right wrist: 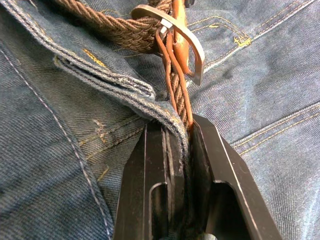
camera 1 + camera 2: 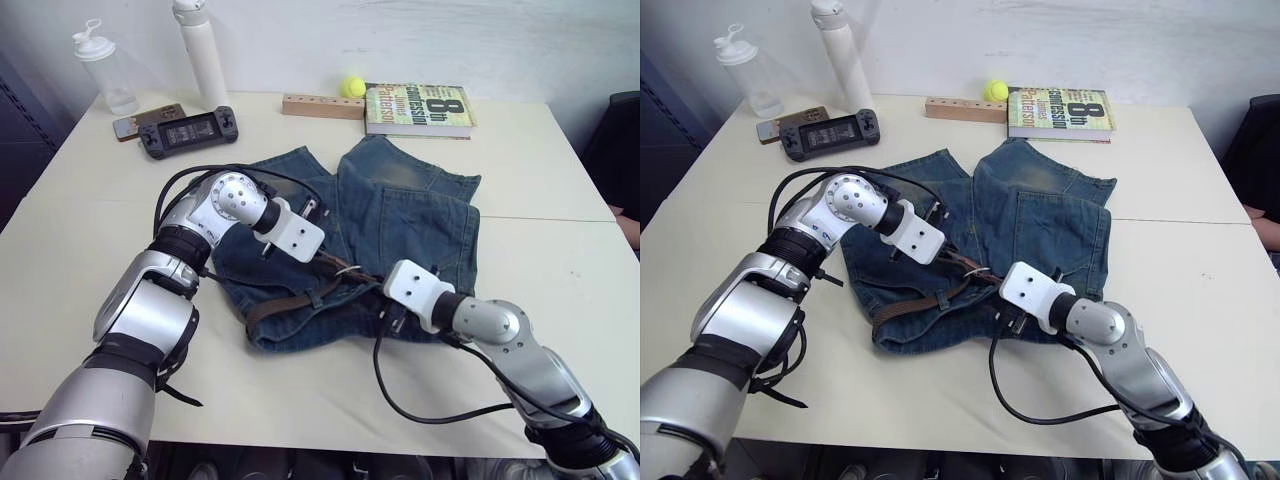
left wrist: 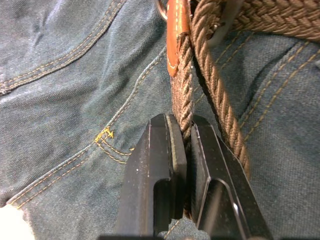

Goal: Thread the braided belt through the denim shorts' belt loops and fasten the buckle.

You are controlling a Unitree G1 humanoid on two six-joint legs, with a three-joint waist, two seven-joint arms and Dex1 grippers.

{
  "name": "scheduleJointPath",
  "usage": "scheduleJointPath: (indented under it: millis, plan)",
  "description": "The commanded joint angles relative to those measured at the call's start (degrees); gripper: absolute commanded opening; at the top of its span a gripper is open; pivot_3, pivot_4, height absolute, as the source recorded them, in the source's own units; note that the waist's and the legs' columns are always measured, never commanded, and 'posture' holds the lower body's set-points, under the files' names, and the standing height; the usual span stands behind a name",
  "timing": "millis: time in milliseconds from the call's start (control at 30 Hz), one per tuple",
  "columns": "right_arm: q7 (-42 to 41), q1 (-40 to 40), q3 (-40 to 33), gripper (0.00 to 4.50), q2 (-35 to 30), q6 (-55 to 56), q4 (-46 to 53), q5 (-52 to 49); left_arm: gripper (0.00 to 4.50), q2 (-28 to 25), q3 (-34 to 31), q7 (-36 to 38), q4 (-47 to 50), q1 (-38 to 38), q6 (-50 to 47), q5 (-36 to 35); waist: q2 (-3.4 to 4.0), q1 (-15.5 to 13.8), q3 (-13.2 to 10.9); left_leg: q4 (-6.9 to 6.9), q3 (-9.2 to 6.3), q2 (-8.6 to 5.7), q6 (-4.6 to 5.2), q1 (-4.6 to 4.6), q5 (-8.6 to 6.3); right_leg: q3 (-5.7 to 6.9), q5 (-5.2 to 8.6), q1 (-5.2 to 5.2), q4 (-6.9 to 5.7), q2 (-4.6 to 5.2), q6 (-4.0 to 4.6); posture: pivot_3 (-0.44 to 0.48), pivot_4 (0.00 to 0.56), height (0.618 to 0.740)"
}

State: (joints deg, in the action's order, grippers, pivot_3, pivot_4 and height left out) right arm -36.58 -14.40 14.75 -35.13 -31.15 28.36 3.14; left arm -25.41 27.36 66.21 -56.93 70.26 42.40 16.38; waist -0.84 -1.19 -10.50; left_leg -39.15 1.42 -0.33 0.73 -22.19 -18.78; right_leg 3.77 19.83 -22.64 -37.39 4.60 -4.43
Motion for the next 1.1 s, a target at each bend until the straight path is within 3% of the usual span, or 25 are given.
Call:
scheduleJointPath:
  millis: [33,300,467,667,867,1100]
  plan:
    - [1.37,-1.12,-1.10,0.02,-0.36,0.91,0.15,1.86,0.00,1.47,-1.79,3.88,2.73,0.34,-1.32,-3.56,0.00,0.00,0.00,-0.01,0.00,0.00,0.00,0.00,0.00,0.00,0.00,0.00,0.00,0.00,0.00,0.000,0.150,0.738]
    - [1.03,-1.86,-0.32,0.02,0.01,0.88,1.26,2.39,0.00,2.43,-1.54,8.05,8.25,-2.36,-9.76,-3.81,0.00,0.31,0.00,-0.03,0.00,0.00,0.00,0.00,0.00,-0.03,0.00,-0.01,-0.06,0.00,0.00,0.000,0.150,0.738]
    - [0.30,-2.47,0.37,0.02,0.39,0.40,1.70,2.15,0.00,2.25,-1.14,15.98,18.36,-7.38,-26.40,-6.82,0.01,0.66,0.00,-0.04,0.00,0.00,0.00,0.01,0.00,-0.05,0.00,-0.01,-0.09,0.00,0.00,0.000,0.150,0.738]
    - [-0.46,-2.06,1.49,0.02,0.66,-0.68,2.56,1.90,0.00,4.55,-1.73,16.08,31.17,-10.12,-46.12,-8.46,0.01,1.22,0.01,-0.06,-0.04,0.00,0.00,0.01,0.00,-0.08,0.00,0.00,-0.14,0.00,0.00,0.000,0.150,0.738]
    - [-1.67,-1.54,3.30,0.02,1.18,-1.01,3.75,1.60,0.00,7.34,-2.30,8.72,30.02,-7.59,-46.81,-5.78,0.01,1.08,0.01,-0.08,-0.06,0.00,0.00,0.01,0.00,-0.11,0.00,0.00,-0.16,0.02,0.00,0.000,0.150,0.738]
    - [-2.90,-1.84,4.85,0.02,1.94,-1.19,4.29,1.46,0.00,9.45,-2.05,9.13,30.27,-6.93,-48.93,-6.35,0.02,1.28,0.01,-0.09,-0.03,-0.01,-0.01,0.04,0.01,-0.15,0.00,-0.03,-0.26,0.00,0.00,0.000,0.150,0.738]
